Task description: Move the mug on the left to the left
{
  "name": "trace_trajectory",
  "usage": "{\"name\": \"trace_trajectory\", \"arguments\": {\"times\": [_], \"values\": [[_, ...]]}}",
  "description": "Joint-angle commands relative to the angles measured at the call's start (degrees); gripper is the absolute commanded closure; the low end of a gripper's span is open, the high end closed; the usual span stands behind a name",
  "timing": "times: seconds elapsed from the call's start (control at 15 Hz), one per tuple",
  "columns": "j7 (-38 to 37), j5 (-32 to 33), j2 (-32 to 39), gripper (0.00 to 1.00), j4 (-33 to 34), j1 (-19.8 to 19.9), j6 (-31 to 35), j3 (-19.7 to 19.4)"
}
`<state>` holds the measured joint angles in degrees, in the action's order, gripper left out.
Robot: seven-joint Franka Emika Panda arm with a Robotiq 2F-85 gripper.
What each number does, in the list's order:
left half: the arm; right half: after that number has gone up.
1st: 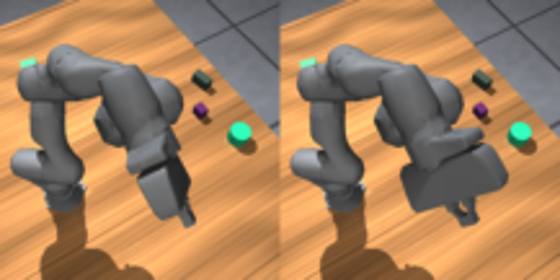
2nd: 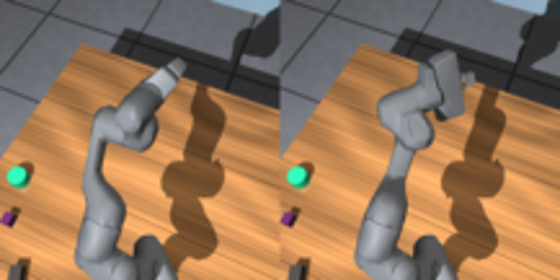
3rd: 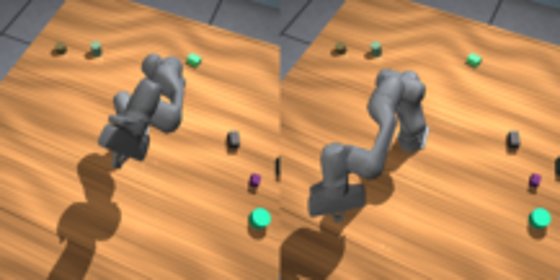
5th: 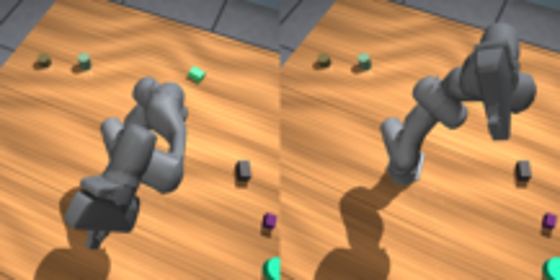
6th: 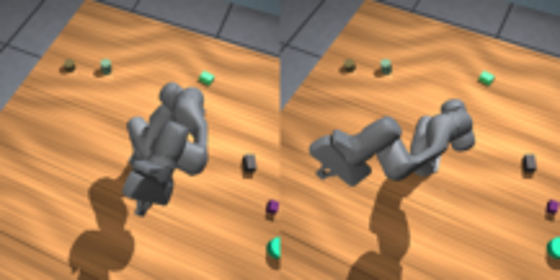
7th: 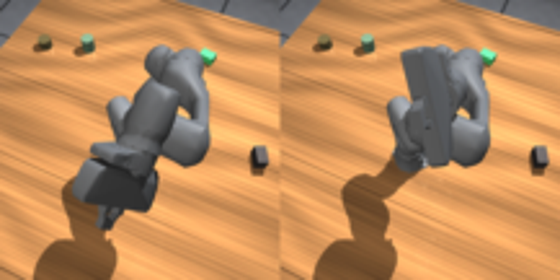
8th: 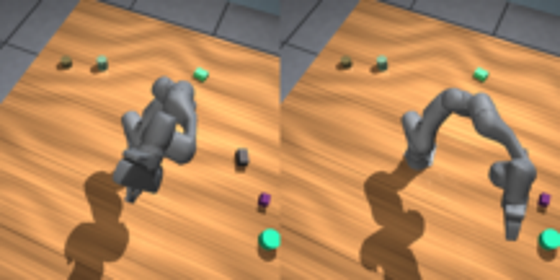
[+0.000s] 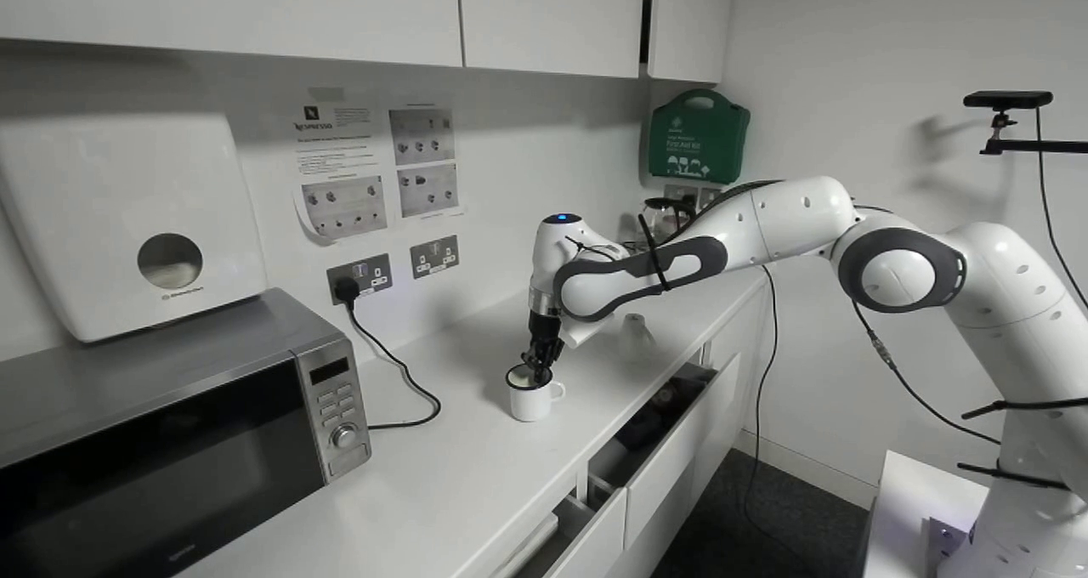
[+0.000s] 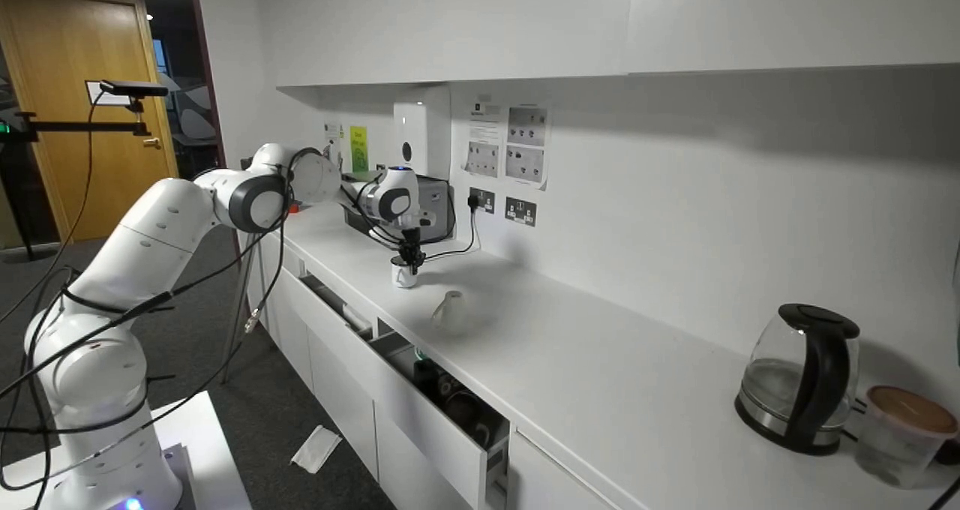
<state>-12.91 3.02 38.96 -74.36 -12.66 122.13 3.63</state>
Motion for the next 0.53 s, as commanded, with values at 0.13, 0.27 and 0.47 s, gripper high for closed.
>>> {"name": "trace_trajectory", "arguments": {"times": [0.13,0.27,0.47], "values": [[2.1,-1.5,1.3,0.84,2.4,1.0,0.4,0.6],[2.1,-1.5,1.4,0.59,2.7,1.0,0.3,0.6],[1.8,-1.6,1.3,0.37,2.8,1.0,-0.1,0.5]]}}
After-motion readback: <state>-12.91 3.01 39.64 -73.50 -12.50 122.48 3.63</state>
